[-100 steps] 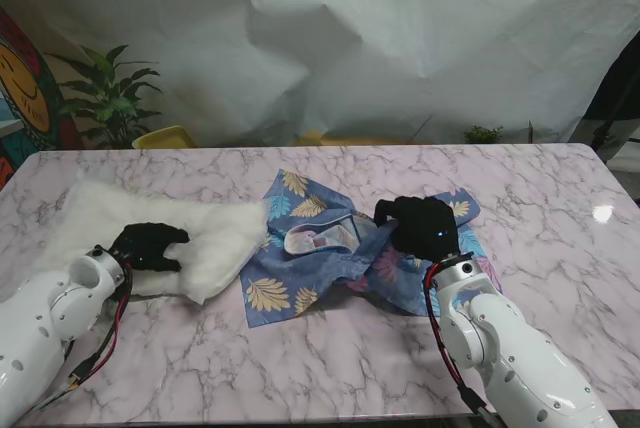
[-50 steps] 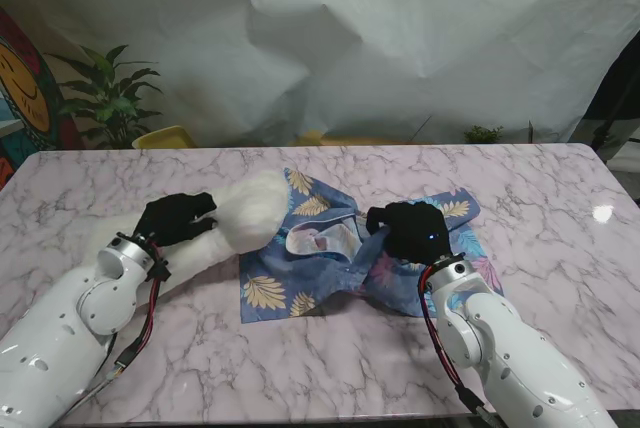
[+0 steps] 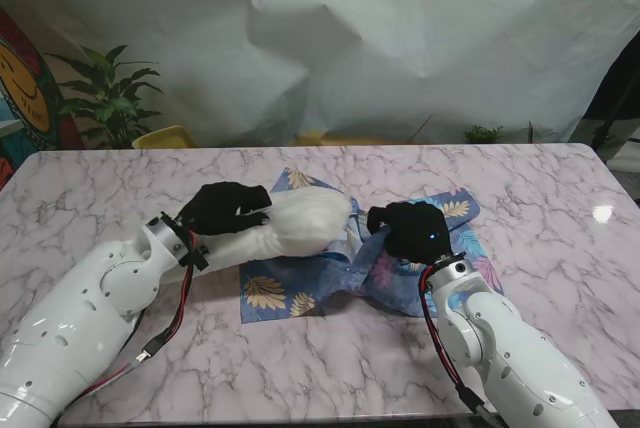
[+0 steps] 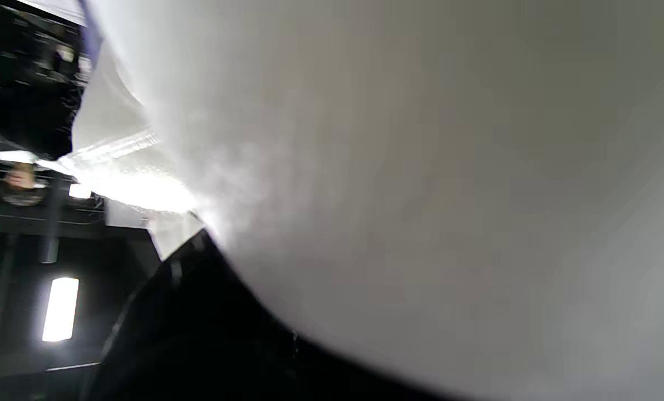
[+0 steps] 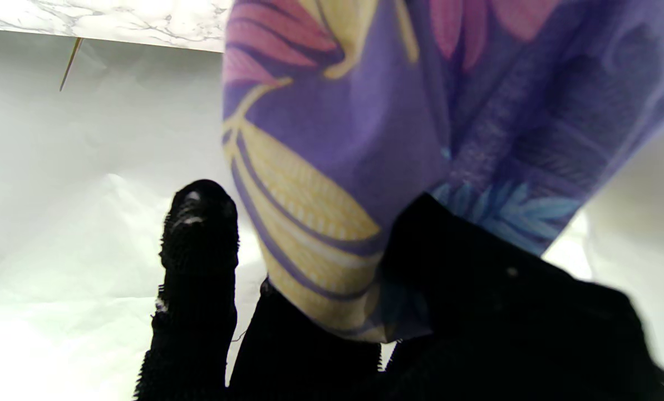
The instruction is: Put a pillowcase on a pillow
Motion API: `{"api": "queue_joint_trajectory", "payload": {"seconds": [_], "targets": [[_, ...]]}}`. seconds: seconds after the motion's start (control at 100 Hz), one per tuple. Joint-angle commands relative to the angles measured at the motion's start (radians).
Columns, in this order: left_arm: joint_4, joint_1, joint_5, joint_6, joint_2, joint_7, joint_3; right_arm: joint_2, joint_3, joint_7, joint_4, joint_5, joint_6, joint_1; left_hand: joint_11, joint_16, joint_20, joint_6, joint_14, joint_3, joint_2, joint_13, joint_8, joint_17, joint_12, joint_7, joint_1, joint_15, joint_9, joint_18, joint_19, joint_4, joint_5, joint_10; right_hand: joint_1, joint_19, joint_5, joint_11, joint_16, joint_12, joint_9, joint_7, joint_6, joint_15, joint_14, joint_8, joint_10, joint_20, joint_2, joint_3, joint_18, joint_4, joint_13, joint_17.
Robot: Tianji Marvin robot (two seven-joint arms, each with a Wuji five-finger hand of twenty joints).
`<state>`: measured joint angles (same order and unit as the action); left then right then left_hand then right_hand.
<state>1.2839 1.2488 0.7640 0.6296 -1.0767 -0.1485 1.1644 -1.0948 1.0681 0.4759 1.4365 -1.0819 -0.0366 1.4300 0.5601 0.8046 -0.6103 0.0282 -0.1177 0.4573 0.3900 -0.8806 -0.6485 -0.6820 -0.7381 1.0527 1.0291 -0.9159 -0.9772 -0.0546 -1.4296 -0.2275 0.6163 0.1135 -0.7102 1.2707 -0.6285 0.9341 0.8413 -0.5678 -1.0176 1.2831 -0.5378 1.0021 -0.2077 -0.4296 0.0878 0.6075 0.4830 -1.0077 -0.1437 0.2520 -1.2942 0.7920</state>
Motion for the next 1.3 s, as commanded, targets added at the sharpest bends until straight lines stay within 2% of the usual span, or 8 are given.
{"api": "queue_joint_trajectory", "payload": {"seconds": [0.0,0.23,0.33,0.44,0.65,0.95,1.18,1.29], "targets": [[0.003,-0.019,0.001,0.02,-0.018,0.013,-0.034,-0.001,0.0,0.0,-0.005,0.001,0.0,-0.001,0.015,0.009,-0.022,-0.11,0.028,0.094,-0.053,-0.01,-0.043,0.015,-0.019,0.077,0.103,-0.017,-0.043,0.136,-0.027,0.076,0.05,-0.003,-0.043,0.003,-0.01,0.017,-0.007,-0.013,0.004,0.026,-0.037,0.007,-0.005,-0.017,0.05,0.007,0.004,-0.031,0.006,0.011,-0.03,-0.003],[-0.069,-0.089,0.016,0.058,-0.036,-0.061,-0.162,-0.001,0.002,0.005,-0.006,0.0,-0.007,0.002,0.013,0.02,-0.032,-0.108,0.026,0.103,-0.051,-0.012,-0.053,0.014,-0.033,0.075,0.103,-0.018,-0.044,0.137,-0.028,0.075,0.05,0.0,-0.041,0.003,-0.01,0.016,-0.007,-0.012,0.003,0.026,-0.038,0.008,-0.005,-0.017,0.052,0.007,0.006,-0.032,0.007,0.011,-0.029,-0.004],[-0.077,-0.108,0.031,0.059,-0.034,-0.057,-0.188,0.0,0.004,0.005,-0.004,-0.003,-0.009,0.005,0.015,0.029,-0.039,-0.106,0.024,0.106,-0.05,-0.013,-0.057,0.012,-0.04,0.074,0.103,-0.023,-0.046,0.137,-0.036,0.074,0.051,0.003,-0.041,0.004,-0.013,0.015,-0.007,-0.012,0.002,0.026,-0.039,0.008,-0.005,-0.017,0.053,0.007,0.006,-0.033,0.007,0.011,-0.029,-0.003],[-0.076,-0.117,0.043,0.072,-0.024,-0.026,-0.196,0.0,0.009,0.006,-0.004,-0.003,-0.01,0.006,0.018,0.036,-0.044,-0.107,0.025,0.108,-0.05,-0.014,-0.059,0.014,-0.046,0.073,0.1,-0.028,-0.048,0.136,-0.041,0.074,0.055,0.002,-0.041,0.003,-0.014,0.015,-0.007,-0.012,0.002,0.025,-0.039,0.008,-0.005,-0.017,0.052,0.007,0.007,-0.033,0.007,0.011,-0.029,-0.003],[-0.078,-0.122,0.042,0.128,0.007,0.102,-0.185,0.003,0.021,-0.003,-0.002,-0.01,-0.01,0.006,0.014,0.056,-0.057,-0.119,0.031,0.144,-0.037,-0.018,-0.077,0.019,-0.063,0.07,0.081,-0.028,-0.057,0.141,-0.039,0.065,0.063,-0.009,-0.042,0.003,-0.018,0.013,-0.008,-0.012,0.0,0.023,-0.042,0.005,-0.006,-0.018,0.055,0.007,0.01,-0.036,0.01,0.011,-0.029,-0.004],[-0.017,-0.048,0.024,0.143,0.035,0.217,-0.069,0.007,0.029,-0.001,-0.017,-0.03,0.001,-0.007,0.02,0.066,-0.065,-0.12,0.035,0.15,-0.035,-0.017,-0.087,0.025,-0.076,0.072,0.082,-0.033,-0.058,0.144,-0.042,0.063,0.063,-0.013,-0.043,0.004,-0.022,0.012,-0.011,-0.012,0.0,0.024,-0.044,0.0,-0.006,-0.025,0.063,0.007,0.018,-0.042,0.019,0.012,-0.028,-0.001],[-0.053,-0.047,-0.003,0.174,0.039,0.235,-0.1,0.012,0.026,0.119,-0.008,-0.112,0.035,-0.023,0.021,0.073,-0.069,-0.12,0.037,0.148,-0.041,-0.018,-0.09,0.026,-0.081,0.069,0.08,-0.034,-0.057,0.147,-0.043,0.062,0.06,-0.013,-0.05,-0.029,-0.061,-0.041,-0.06,0.029,0.016,0.011,-0.05,-0.158,-0.005,-0.058,0.115,-0.022,0.15,-0.163,0.04,0.022,-0.001,-0.007],[-0.094,-0.068,-0.019,0.189,0.035,0.223,-0.141,0.02,0.034,0.136,0.033,-0.164,0.048,-0.016,0.022,0.075,-0.071,-0.12,0.037,0.147,-0.04,-0.018,-0.092,0.025,-0.082,0.069,0.081,-0.034,-0.057,0.147,-0.044,0.063,0.058,-0.013,-0.048,-0.038,-0.055,-0.049,-0.066,0.038,0.029,0.002,-0.05,-0.205,-0.012,-0.066,0.129,-0.032,0.204,-0.204,0.046,0.025,0.019,-0.011]]}}
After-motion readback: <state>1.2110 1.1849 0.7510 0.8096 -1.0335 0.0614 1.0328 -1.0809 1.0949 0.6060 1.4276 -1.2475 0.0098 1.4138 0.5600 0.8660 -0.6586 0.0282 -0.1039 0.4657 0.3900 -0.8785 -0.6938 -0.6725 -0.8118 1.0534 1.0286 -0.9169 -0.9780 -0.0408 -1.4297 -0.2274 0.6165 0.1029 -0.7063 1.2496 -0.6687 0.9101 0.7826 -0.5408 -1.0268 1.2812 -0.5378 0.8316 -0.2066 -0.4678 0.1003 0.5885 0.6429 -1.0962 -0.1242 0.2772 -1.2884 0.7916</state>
